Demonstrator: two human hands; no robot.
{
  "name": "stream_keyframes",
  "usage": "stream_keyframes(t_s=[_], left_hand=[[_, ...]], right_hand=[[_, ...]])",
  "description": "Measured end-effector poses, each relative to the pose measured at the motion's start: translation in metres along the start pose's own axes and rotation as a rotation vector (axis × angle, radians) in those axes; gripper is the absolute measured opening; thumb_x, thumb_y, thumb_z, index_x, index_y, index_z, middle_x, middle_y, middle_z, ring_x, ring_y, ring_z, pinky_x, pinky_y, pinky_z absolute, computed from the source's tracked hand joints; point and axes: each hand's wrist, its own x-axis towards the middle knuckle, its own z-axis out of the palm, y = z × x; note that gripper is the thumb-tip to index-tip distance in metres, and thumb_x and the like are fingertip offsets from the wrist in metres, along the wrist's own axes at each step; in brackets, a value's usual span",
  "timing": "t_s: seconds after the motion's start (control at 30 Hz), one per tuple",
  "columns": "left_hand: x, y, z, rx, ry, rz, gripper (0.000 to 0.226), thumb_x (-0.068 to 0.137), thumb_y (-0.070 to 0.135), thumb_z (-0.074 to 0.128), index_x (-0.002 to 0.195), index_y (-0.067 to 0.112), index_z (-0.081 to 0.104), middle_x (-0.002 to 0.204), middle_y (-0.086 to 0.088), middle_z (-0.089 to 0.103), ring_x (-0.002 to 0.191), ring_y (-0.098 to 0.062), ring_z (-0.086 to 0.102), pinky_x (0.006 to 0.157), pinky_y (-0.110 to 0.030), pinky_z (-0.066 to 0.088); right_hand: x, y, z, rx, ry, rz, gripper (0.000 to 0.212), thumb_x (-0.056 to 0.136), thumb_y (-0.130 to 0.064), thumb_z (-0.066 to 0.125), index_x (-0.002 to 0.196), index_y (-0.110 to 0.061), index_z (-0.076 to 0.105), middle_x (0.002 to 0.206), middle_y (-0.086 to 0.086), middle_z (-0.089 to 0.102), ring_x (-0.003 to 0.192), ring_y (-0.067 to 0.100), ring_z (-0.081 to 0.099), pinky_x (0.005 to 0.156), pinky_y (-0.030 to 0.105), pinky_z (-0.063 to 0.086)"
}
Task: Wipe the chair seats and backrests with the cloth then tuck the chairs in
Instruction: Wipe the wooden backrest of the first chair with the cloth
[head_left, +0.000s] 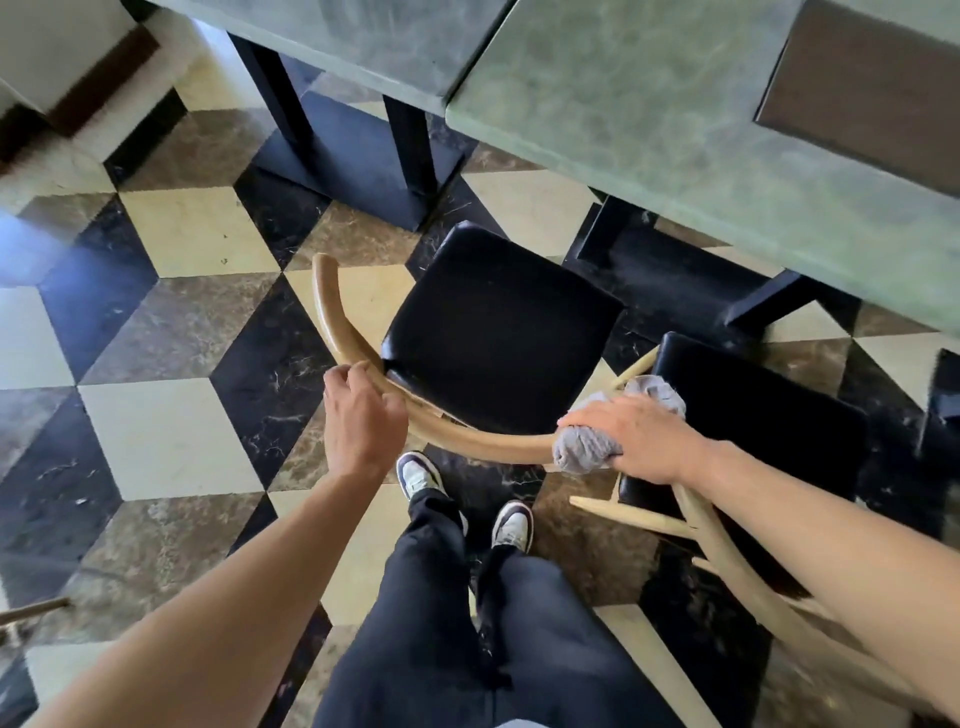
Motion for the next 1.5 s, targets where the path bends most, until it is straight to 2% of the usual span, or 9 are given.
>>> stream_keyframes(t_s=[0.1,0.23,0.37,0.63,0.77,0.97,1.13,1.3,1.5], left_hand=[[-0.003,0.001,0.003,-0.041,0.047,-0.009,0.039,0.094,0.027,0.047,0.125,0.006,0.060,0.135,-0.009,0.049,0.111,-0.028,0.058,0.097,-0.043,0.050],[-0.001,-0.009,-0.004,-0.059,0.185,0.058,0.028,0.091,0.012,0.049,0.097,0.004,0.075,0.113,-0.009,0.071,0.095,-0.027,0.064,0.083,-0.032,0.046],[0.013,-0.020,-0.017,-0.090,0.257,0.050,0.029,0.087,0.009,0.045,0.073,0.004,0.070,0.077,-0.009,0.072,0.064,-0.023,0.056,0.062,-0.032,0.041],[0.031,-0.032,-0.031,-0.273,0.197,0.021,0.034,0.083,0.026,0.047,0.063,0.004,0.063,0.062,-0.009,0.066,0.058,-0.030,0.061,0.058,-0.040,0.046],[0.050,-0.049,-0.046,-0.504,0.071,-0.024,0.034,0.083,0.035,0.050,0.066,0.013,0.070,0.065,0.000,0.072,0.058,-0.020,0.070,0.060,-0.046,0.060],[0.069,-0.070,-0.053,-0.655,-0.037,-0.047,0.033,0.091,0.027,0.054,0.066,0.023,0.075,0.070,0.001,0.076,0.063,-0.016,0.074,0.059,-0.045,0.062],[0.086,-0.080,-0.064,-0.670,-0.138,-0.038,0.041,0.095,0.040,0.053,0.071,0.018,0.077,0.075,0.001,0.077,0.071,-0.017,0.075,0.070,-0.042,0.062],[0.140,-0.092,-0.072,-0.885,-0.240,-0.203,0.034,0.101,0.043,0.046,0.109,0.016,0.065,0.106,-0.011,0.072,0.093,-0.027,0.072,0.083,-0.043,0.057],[0.171,-0.091,-0.066,-0.858,-0.310,-0.310,0.060,0.101,0.056,0.031,0.134,0.015,0.058,0.126,-0.003,0.066,0.109,-0.019,0.065,0.099,-0.046,0.050]], right_hand=[[-0.006,0.012,-0.006,0.072,-0.074,0.033,0.076,0.086,-0.013,0.070,0.146,-0.049,0.040,0.149,-0.019,0.044,0.136,0.013,0.040,0.105,0.035,0.035],[-0.007,0.011,0.003,-0.037,-0.066,-0.002,0.081,0.092,-0.011,0.057,0.152,-0.054,0.024,0.155,-0.029,0.032,0.136,0.015,0.034,0.102,0.052,0.043],[0.013,-0.021,0.007,-0.031,-0.060,-0.093,0.087,0.091,-0.004,0.057,0.155,-0.048,0.018,0.157,-0.029,0.031,0.127,0.013,0.046,0.101,0.027,0.036],[0.080,-0.120,0.021,0.003,0.064,-0.136,0.082,0.095,-0.037,0.063,0.159,-0.027,0.011,0.155,-0.008,0.038,0.125,0.019,0.056,0.093,0.039,0.054],[0.095,-0.135,0.019,0.001,0.028,-0.143,0.086,0.096,-0.042,0.061,0.159,-0.024,0.005,0.155,-0.007,0.036,0.130,0.018,0.051,0.096,0.041,0.053],[0.137,-0.182,0.014,0.105,0.081,-0.038,0.085,0.097,-0.046,0.056,0.158,-0.026,0.001,0.153,-0.004,0.038,0.130,0.020,0.049,0.092,0.038,0.050],[0.191,-0.227,0.005,0.166,0.179,0.120,0.083,0.098,-0.046,0.055,0.158,-0.019,0.003,0.151,0.000,0.041,0.130,0.022,0.051,0.090,0.037,0.051],[0.229,-0.247,-0.005,0.164,0.200,0.163,0.085,0.099,-0.043,0.055,0.158,-0.009,0.004,0.146,0.011,0.045,0.122,0.029,0.054,0.087,0.039,0.053],[0.287,-0.265,-0.031,0.284,0.250,0.272,0.087,0.099,-0.037,0.059,0.157,-0.003,0.004,0.147,0.018,0.042,0.120,0.035,0.056,0.083,0.042,0.049]])
